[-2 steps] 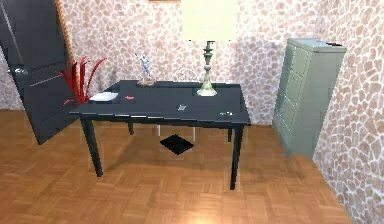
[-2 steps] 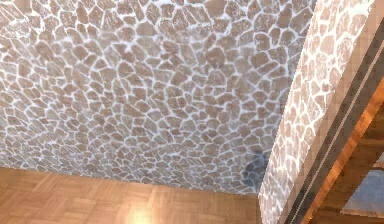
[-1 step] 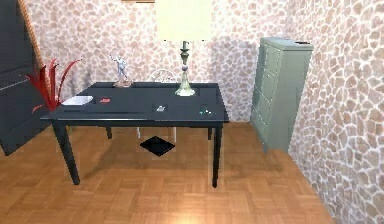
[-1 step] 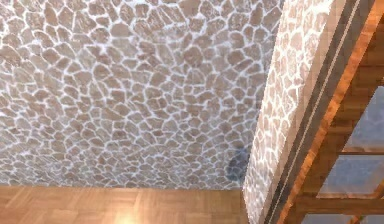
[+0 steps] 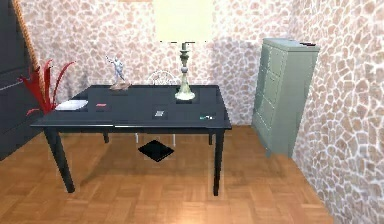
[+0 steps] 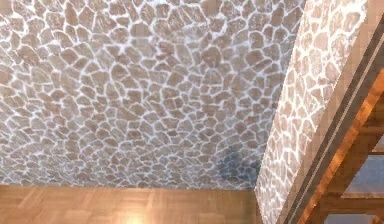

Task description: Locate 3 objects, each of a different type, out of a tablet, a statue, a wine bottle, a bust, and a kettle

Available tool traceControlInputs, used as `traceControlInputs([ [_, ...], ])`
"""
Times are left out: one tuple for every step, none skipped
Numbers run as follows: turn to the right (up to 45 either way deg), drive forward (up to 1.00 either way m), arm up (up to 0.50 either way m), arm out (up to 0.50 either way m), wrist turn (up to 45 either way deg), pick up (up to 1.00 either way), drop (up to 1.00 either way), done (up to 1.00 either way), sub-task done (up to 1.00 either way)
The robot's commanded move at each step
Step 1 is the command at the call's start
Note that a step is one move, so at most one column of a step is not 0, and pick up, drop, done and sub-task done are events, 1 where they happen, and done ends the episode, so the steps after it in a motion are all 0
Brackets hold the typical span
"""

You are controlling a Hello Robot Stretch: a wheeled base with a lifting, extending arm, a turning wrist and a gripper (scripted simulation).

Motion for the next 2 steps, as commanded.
traceControlInputs([
  [-45.0,0.0,0.0,0.0,0.0,0.0,0.0,0.0,0.0],
  [-39.0,0.0,0.0,0.0,0.0,0.0,0.0,0.0,0.0],
])
